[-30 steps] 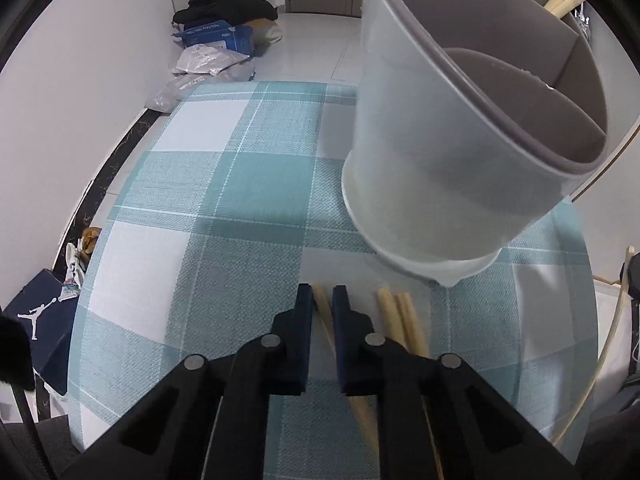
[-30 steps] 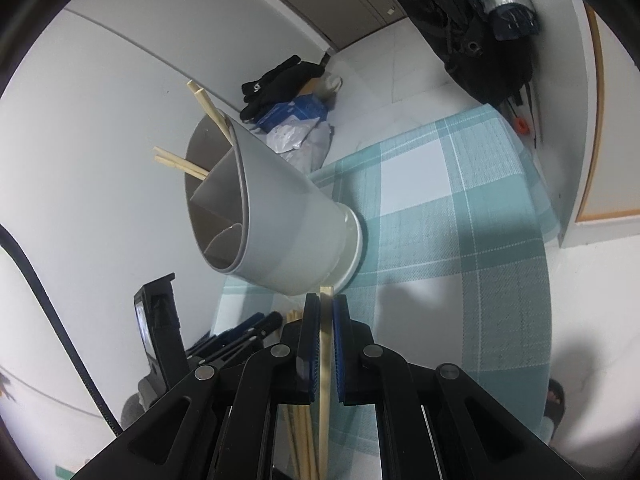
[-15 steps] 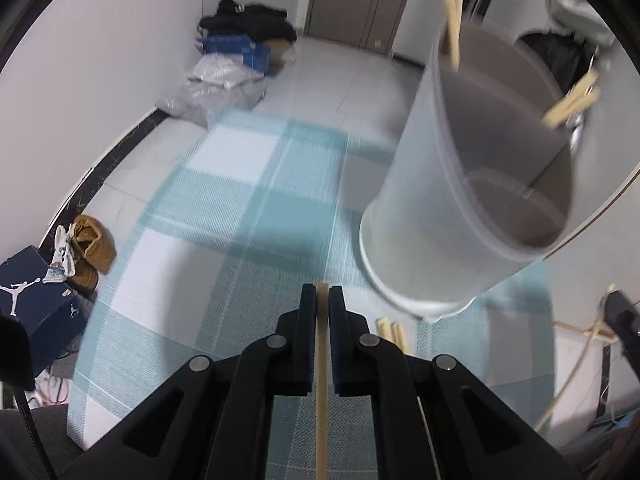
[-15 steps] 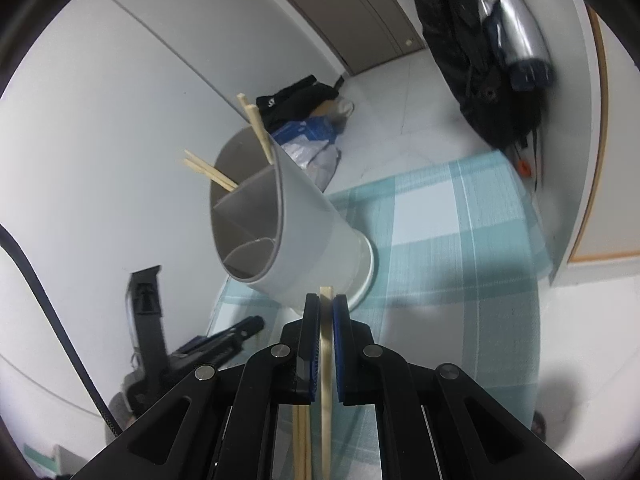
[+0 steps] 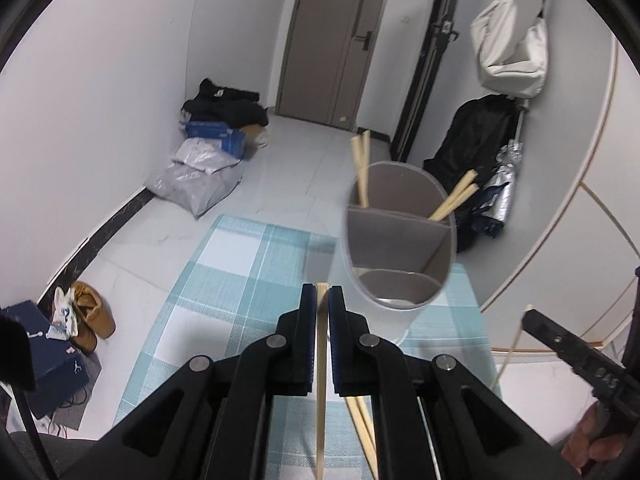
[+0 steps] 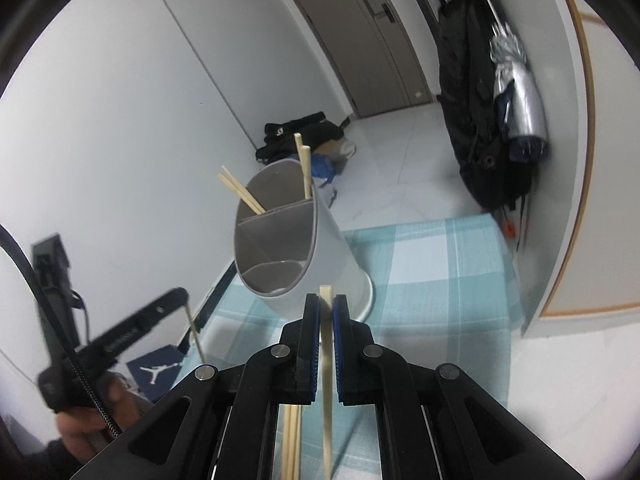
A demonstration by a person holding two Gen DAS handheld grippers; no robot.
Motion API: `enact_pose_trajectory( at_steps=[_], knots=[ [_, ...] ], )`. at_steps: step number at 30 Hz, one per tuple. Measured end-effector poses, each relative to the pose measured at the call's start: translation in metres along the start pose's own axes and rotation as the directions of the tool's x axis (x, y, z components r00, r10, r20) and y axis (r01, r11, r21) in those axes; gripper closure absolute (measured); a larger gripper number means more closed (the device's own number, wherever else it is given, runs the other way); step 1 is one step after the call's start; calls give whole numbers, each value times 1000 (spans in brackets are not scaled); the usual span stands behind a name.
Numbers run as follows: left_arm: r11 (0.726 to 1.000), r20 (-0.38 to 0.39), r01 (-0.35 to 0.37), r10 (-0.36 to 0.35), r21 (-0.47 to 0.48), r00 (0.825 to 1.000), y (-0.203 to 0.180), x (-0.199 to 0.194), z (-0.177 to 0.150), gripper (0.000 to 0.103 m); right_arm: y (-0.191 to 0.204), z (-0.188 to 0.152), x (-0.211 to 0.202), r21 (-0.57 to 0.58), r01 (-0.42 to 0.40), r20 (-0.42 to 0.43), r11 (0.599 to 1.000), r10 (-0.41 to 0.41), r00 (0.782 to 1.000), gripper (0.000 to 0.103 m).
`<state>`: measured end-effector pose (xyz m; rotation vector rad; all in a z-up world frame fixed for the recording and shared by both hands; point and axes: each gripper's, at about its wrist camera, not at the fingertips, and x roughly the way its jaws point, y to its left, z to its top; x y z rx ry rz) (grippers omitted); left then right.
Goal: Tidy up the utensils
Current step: 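Lift both held chopsticks and carry them above the utensil holder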
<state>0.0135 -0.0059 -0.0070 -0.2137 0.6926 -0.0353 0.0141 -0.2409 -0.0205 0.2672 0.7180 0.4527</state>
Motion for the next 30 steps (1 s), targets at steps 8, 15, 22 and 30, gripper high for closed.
enact_pose_trajectory(
  at_steps=[8,15,22,30],
  knots=[
    [999,46,16,-19,51,999,-7,-21,1,100,23,-2,-13,-98,76,92,992,-67,994,97],
    [995,88,30,-38,98,995,-19,-42,2,100,35,1,-19,-119,83,123,989,-68,990,98],
    [991,83,17,-28,132,996,-22,-49,4,100,48,5,-31,-156,77,161,985,-51,986,98],
    [988,102,68,-82,135,991,-23,-62,18,100,57,15,-34,-157,59,188,986,-29,982,98]
  ],
)
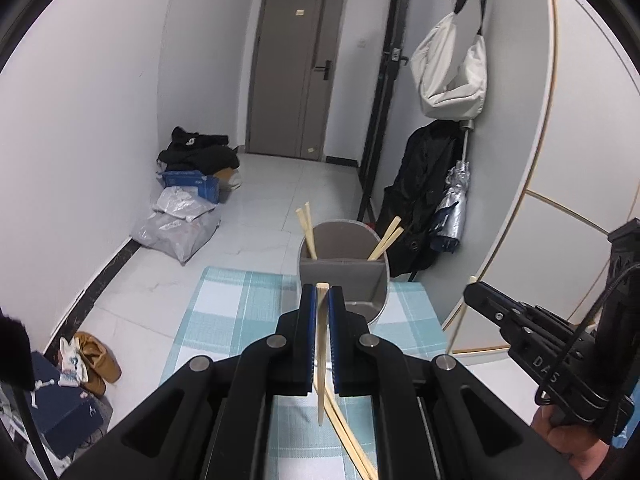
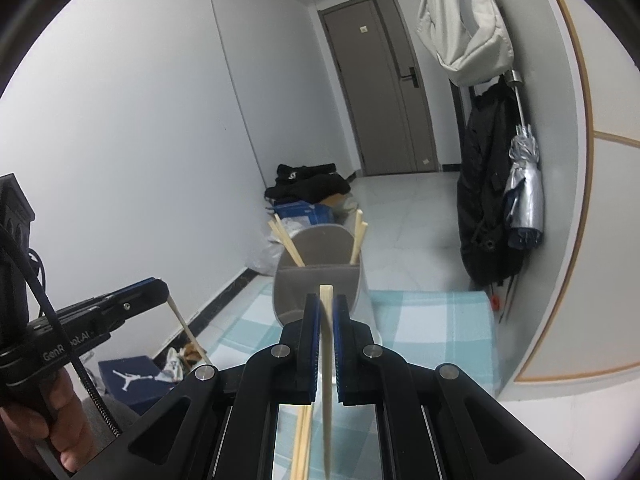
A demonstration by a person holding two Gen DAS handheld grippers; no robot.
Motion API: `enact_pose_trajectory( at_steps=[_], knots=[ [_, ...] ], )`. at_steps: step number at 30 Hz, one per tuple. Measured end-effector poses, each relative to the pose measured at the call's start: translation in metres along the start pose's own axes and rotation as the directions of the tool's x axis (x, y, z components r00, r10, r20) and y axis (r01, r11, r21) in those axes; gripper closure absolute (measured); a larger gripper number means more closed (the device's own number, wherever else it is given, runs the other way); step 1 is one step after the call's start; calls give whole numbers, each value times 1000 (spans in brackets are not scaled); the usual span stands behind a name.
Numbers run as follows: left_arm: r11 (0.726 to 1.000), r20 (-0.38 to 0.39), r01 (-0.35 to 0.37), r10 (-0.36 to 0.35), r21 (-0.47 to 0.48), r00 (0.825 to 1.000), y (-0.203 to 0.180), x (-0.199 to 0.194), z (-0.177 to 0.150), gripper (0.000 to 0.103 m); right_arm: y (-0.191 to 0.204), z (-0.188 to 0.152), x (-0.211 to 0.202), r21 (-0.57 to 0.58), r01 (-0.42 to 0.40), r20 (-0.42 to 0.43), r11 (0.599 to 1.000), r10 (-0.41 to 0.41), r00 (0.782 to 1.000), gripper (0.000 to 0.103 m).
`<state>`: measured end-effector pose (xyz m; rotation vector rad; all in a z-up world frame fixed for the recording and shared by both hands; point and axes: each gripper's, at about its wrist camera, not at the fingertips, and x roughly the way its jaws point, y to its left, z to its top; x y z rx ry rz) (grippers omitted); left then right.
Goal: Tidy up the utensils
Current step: 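Lift both held chopsticks and carry them above the utensil holder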
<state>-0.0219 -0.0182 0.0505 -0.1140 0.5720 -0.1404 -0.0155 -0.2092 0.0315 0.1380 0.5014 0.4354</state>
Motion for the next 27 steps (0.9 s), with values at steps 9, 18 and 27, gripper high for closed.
enact_pose_trajectory(
  at_steps=[9,18,27],
  knots=[
    [999,21,22,-22,23,1000,-8,-2,27,100,7,31,-3,15,-40,47,999,40,998,98],
    [996,65,87,-89,28,994,-11,0,73,100,13,83,-6,4,-77,100,997,76,992,98],
    [993,89,117,-119,32,989,-11,18,116,100,9,136,12,6,-102,145,995,100,984,98]
  ],
)
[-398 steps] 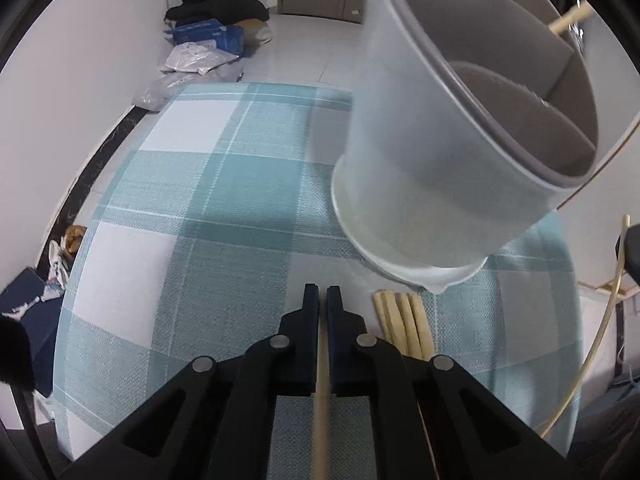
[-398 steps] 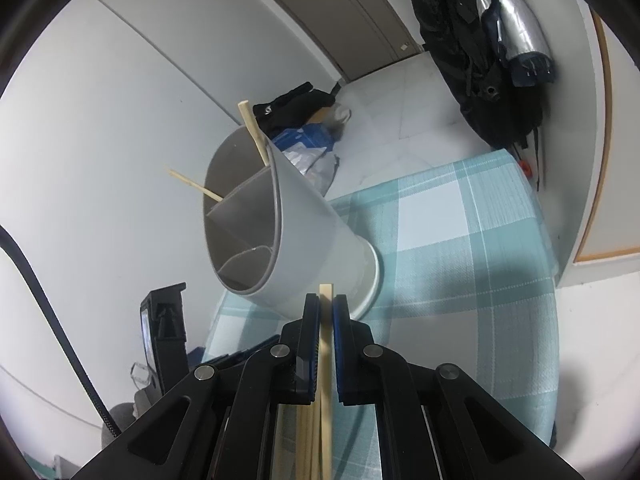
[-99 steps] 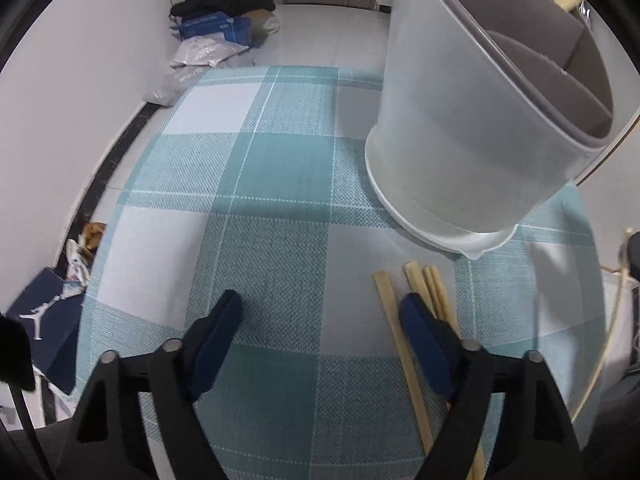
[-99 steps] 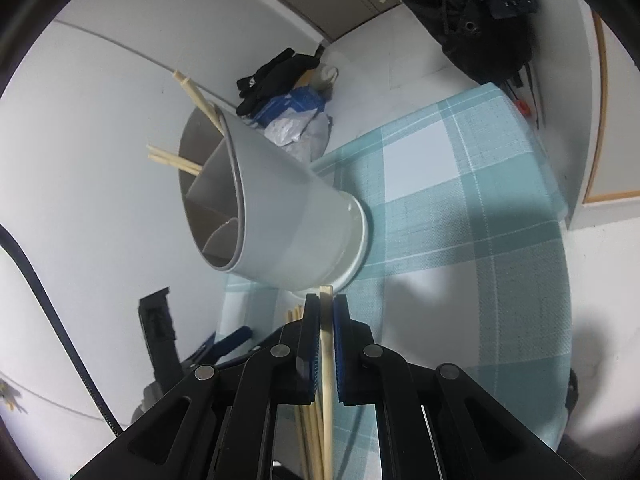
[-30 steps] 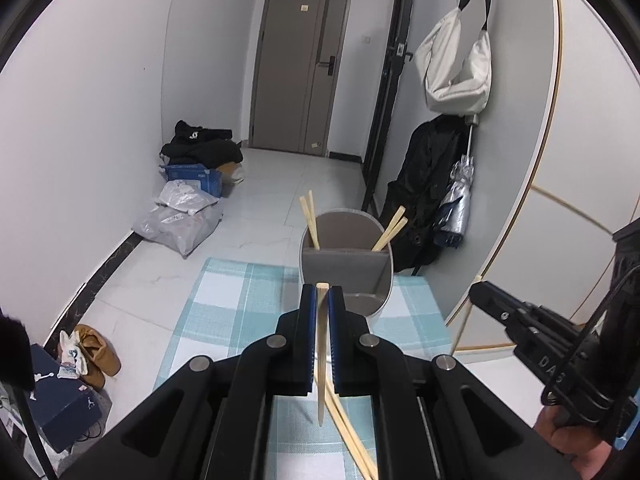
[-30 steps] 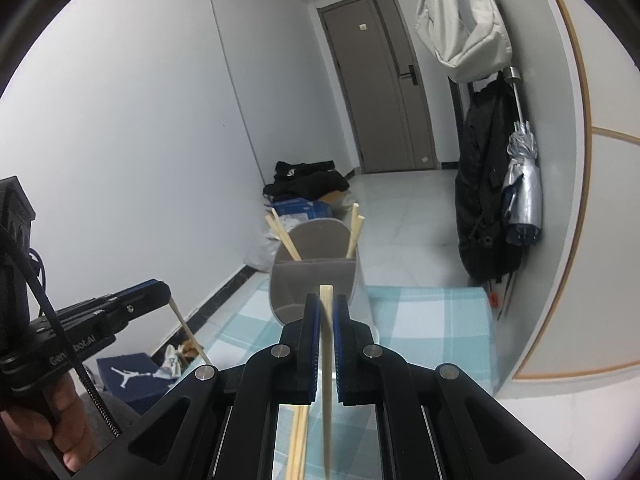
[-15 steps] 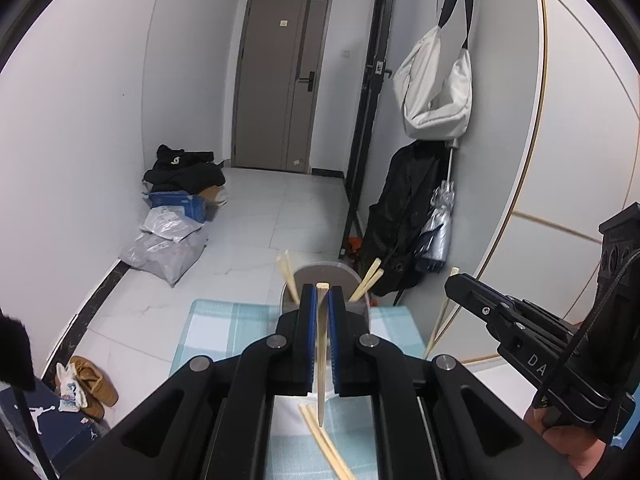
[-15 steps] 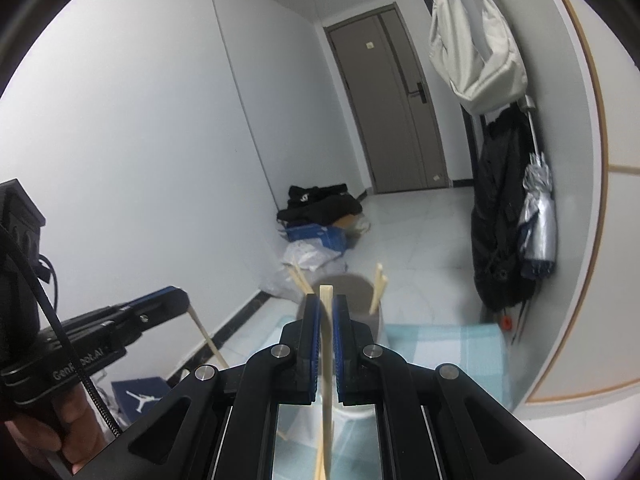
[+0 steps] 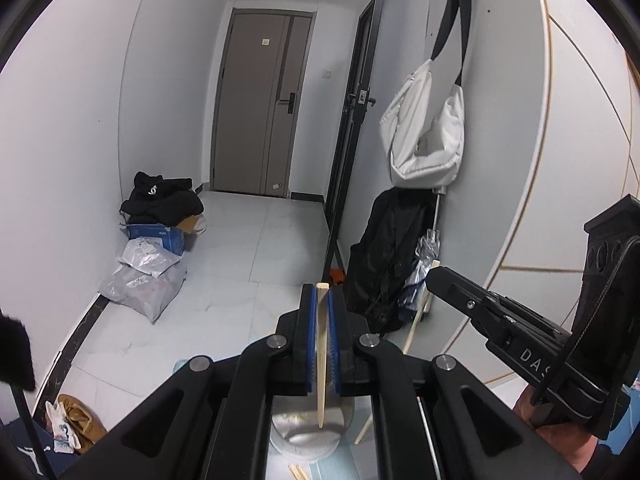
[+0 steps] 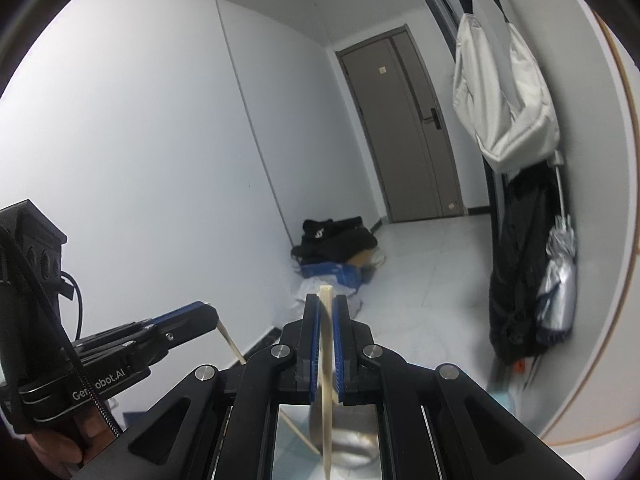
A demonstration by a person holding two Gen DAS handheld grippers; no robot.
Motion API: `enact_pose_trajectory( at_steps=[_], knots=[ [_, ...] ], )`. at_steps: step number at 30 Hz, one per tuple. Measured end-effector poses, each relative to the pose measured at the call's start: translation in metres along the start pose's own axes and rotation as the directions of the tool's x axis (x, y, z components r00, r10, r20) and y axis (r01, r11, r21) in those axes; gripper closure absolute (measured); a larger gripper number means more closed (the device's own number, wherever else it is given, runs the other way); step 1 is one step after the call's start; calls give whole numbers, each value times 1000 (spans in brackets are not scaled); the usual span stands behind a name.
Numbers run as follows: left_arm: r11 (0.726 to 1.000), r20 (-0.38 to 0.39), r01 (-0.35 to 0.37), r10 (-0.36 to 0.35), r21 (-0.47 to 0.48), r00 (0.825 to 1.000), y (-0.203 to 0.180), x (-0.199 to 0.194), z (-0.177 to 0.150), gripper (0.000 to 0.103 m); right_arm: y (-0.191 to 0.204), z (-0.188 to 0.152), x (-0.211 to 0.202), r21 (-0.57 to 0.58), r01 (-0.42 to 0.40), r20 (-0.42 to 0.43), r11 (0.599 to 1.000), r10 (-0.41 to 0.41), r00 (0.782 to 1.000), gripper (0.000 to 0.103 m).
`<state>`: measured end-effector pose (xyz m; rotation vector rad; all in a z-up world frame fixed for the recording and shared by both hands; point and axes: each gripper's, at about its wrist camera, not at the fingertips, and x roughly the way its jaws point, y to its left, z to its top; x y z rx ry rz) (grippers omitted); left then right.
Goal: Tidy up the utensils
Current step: 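Lift both held chopsticks and carry them above the utensil holder, then lower both chopsticks into the holder and open both grippers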
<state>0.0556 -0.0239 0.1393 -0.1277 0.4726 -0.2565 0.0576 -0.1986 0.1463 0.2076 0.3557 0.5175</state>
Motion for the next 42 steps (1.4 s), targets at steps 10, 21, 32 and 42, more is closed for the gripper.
enact_pose_trajectory(
  at_steps=[10,21,32,42],
  knots=[
    [1000,-8,1,-1,15,1000,12,35,18,100,-14,26,35,23,12,56,1000,-13,998,98],
    [1000,-54,-17,16,-3,998,31,71,5,100,-27,12,78,-30,86,48,996,-85,995,97],
    [1000,-93,4,-4,-3,996,42,88,-14,100,-36,-16,98,-63,97,45,993,-95,995,97],
    [1000,-132,10,-10,3,991,40,94,-28,100,-43,-48,103,-89,61,-23,994,-64,998,97]
  ],
)
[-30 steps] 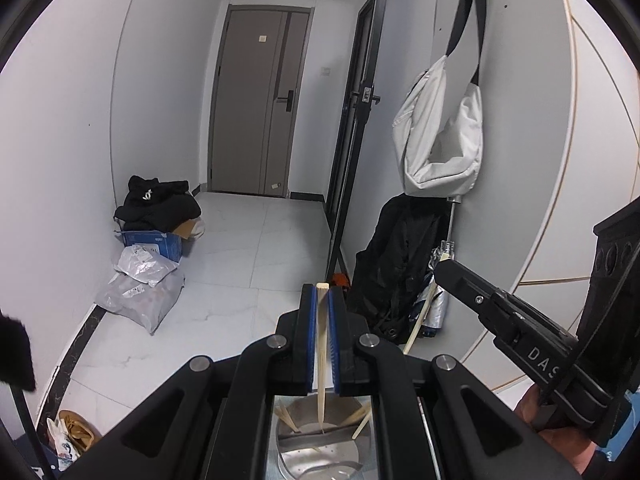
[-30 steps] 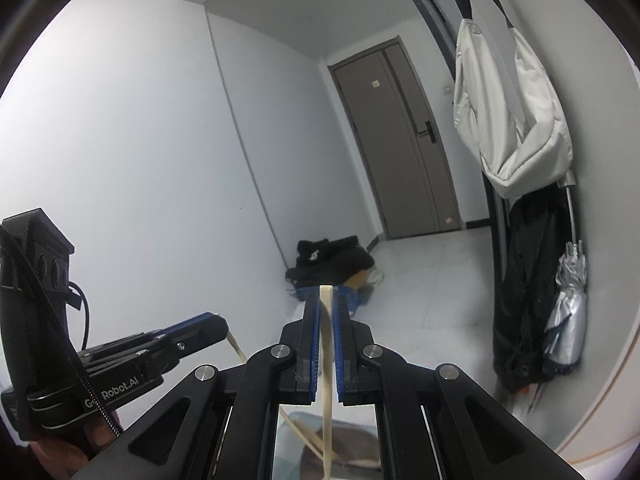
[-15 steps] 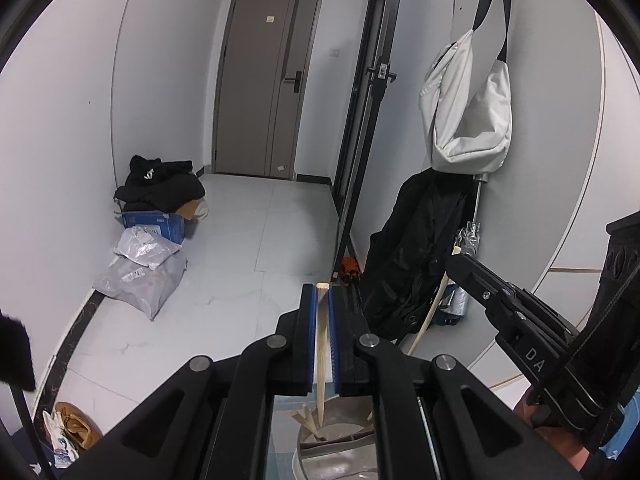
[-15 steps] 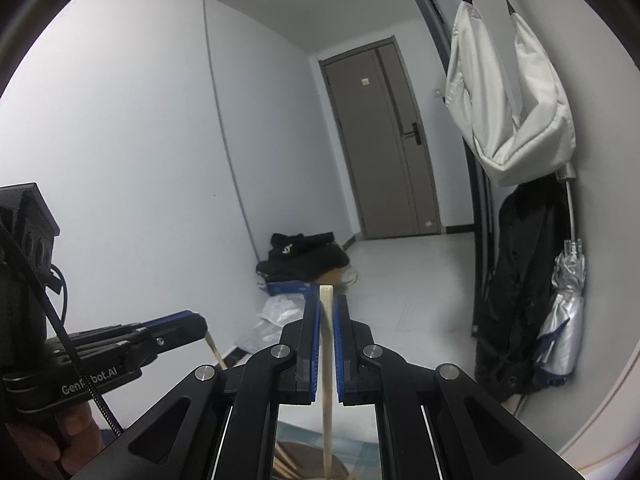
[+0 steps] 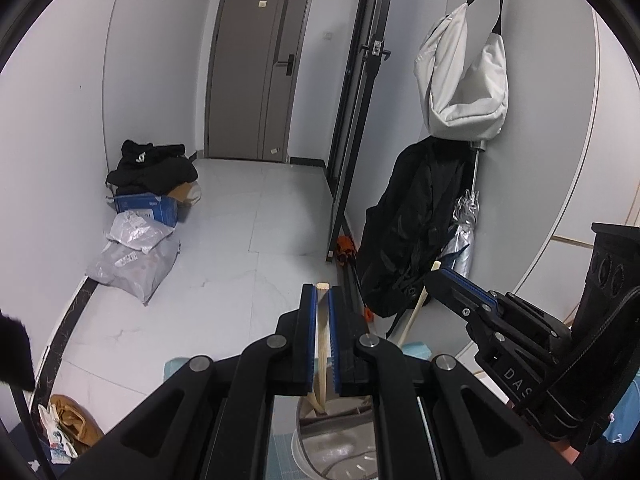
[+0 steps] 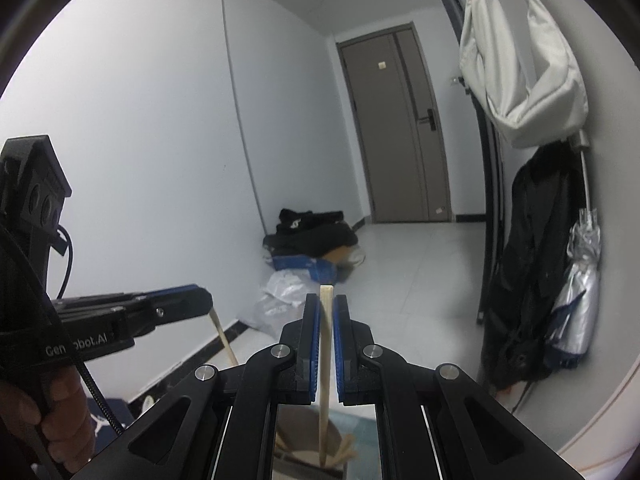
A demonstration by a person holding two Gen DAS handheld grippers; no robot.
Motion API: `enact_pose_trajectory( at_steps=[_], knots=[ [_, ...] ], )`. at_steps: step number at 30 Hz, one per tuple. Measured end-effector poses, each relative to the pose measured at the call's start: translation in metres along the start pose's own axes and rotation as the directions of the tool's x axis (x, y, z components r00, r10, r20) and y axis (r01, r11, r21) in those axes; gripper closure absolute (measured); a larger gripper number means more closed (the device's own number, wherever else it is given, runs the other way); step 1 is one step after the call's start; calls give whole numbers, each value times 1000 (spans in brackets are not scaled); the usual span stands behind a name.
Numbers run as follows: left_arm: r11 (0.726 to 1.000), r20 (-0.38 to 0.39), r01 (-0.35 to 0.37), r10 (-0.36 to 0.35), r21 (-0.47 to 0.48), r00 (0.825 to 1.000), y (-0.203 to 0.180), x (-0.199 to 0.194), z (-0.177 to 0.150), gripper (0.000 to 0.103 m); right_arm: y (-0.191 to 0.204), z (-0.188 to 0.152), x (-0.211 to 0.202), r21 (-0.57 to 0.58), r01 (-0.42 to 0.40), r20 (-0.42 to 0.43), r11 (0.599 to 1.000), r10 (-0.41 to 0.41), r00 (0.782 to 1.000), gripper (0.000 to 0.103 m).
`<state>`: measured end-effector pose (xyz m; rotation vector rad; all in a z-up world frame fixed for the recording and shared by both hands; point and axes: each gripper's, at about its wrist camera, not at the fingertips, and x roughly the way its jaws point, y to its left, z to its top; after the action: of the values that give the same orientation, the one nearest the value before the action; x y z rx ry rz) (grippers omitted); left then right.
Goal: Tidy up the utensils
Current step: 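Lower both chopsticks into the holder and open both grippers, then withdraw both open grippers from the holder toward the chopstick bundle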
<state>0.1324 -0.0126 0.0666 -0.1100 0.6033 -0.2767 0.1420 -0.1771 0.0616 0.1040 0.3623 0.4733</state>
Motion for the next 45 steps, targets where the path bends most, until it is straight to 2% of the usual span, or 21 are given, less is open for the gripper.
enact_pose_trajectory(
  at_steps=[6,10,12,15,19,21,23,27,29,33,37,45],
  knots=[
    [1000,-23,7,-7,6,1000,-3,3,-9,100,-4,-15,-1,28,-29,-61,999,31,998,97],
    [999,-69,32,-31,22,997,-8,8,-12,100,-9,-22,0,57,-37,-102,998,43,994,96],
    [999,-100,22,-18,38,995,-14,10,-15,100,-10,-25,0,72,-55,-129,996,64,990,94],
    [999,-105,11,-7,39,994,-17,4,-19,98,-11,-26,-5,77,-64,-143,995,74,987,94],
    [999,-89,-42,44,27,995,-19,-10,-22,84,-12,-26,-18,96,-77,-153,992,91,984,93],
    [998,-76,-61,62,14,995,-18,-16,-23,70,-13,-29,-27,102,-64,-160,993,80,984,88],
    [996,-60,-86,86,-2,995,-18,-25,-25,56,-13,-31,-38,102,-50,-154,994,65,986,79],
    [992,-7,-117,117,-34,993,-19,-45,-28,38,-13,-30,-58,105,-18,-137,994,33,990,66],
    [987,33,-154,155,-50,987,-20,-55,-29,31,-12,-29,-67,111,-12,-131,994,26,991,58],
    [971,106,-225,233,-84,967,-21,-76,-34,6,-5,-27,-87,103,-4,-111,995,16,994,58],
    [962,135,-262,270,-75,953,-23,-88,-39,4,7,-27,-106,76,-1,-92,997,8,996,55],
    [960,177,-273,280,-67,943,-31,-111,-55,3,26,-33,-133,57,6,-69,998,-2,998,49]
  ],
)
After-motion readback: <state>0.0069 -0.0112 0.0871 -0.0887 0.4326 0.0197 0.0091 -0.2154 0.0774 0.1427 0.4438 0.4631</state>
